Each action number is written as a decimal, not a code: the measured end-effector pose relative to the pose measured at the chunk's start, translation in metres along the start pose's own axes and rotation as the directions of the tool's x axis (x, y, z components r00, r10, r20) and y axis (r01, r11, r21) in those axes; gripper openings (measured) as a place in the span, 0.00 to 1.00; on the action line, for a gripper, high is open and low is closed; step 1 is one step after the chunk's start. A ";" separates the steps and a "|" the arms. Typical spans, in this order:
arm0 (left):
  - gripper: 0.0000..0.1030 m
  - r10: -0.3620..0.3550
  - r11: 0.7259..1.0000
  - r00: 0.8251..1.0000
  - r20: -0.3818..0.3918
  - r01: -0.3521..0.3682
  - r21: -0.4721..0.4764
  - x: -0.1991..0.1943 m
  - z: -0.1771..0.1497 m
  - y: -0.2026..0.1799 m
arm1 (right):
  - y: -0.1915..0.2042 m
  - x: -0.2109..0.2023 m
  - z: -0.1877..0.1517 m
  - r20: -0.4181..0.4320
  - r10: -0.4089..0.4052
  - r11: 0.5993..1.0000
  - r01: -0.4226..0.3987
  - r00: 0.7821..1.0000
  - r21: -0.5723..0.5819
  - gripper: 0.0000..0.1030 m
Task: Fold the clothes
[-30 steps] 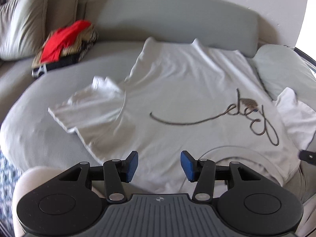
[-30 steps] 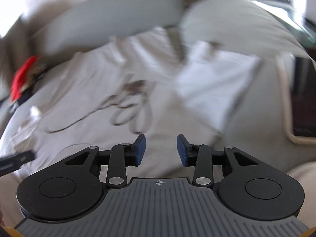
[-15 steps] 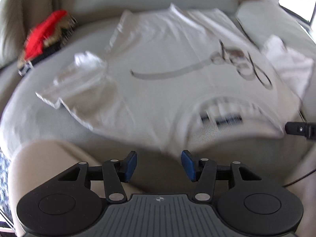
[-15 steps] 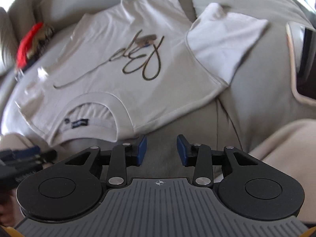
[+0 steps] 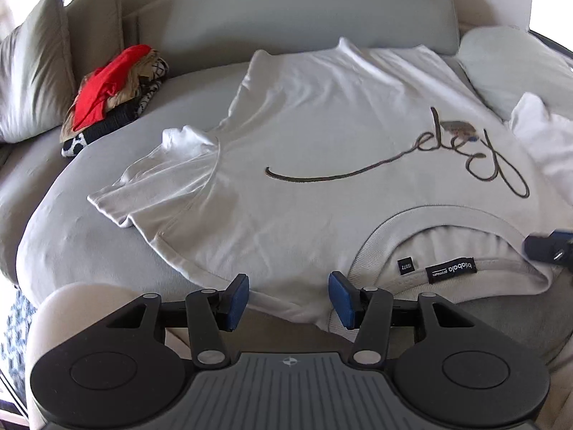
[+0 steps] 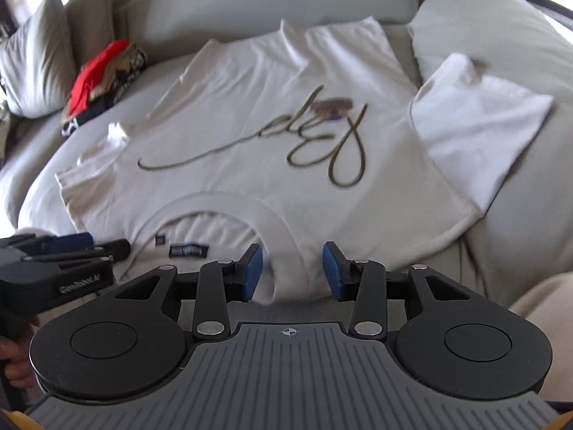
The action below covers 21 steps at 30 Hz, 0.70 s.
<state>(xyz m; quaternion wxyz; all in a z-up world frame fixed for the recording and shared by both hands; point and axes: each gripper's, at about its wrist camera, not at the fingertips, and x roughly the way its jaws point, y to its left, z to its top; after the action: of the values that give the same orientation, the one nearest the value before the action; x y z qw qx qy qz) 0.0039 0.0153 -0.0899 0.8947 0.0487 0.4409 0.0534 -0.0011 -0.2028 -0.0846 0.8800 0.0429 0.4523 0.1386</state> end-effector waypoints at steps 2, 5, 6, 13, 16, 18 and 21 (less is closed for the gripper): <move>0.48 -0.020 1.000 1.000 -0.014 0.020 0.000 -0.004 0.001 0.003 | 0.001 -0.002 -0.003 -0.026 0.001 1.000 -0.001 1.000 -0.010 0.43; 0.48 -0.069 0.998 0.996 -0.049 0.069 0.003 -0.014 0.009 0.011 | -0.001 -0.016 0.001 -0.018 0.026 1.000 -0.027 0.999 -0.002 0.43; 0.48 -0.085 0.996 0.995 -0.060 0.086 0.003 -0.017 0.012 0.013 | -0.003 -0.029 0.008 0.018 0.051 0.999 -0.051 0.999 0.015 0.43; 0.48 -0.140 0.989 0.986 0.093 0.144 -0.043 -0.074 0.068 0.056 | -0.019 -0.115 0.076 0.327 0.104 0.989 -0.131 0.939 0.062 0.80; 0.49 -0.177 0.974 0.966 0.191 0.199 -0.104 -0.093 0.107 0.085 | -0.032 -0.129 0.114 0.371 0.084 0.985 -0.133 0.925 0.107 0.81; 0.49 -0.191 0.962 0.955 0.225 0.228 -0.149 -0.095 0.136 0.103 | -0.043 -0.129 0.139 0.375 0.062 0.981 -0.125 0.925 0.146 0.81; 0.52 -0.207 0.951 0.948 0.243 0.253 -0.179 -0.072 0.179 0.117 | -0.061 -0.115 0.177 0.360 0.020 0.976 -0.096 0.933 0.196 0.81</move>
<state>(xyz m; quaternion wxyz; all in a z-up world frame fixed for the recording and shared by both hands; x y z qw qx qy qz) 0.0963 0.1140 0.0911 0.9383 -0.0914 0.3333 -0.0119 0.0910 -0.2845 0.0973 0.9332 0.1737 0.2961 0.1060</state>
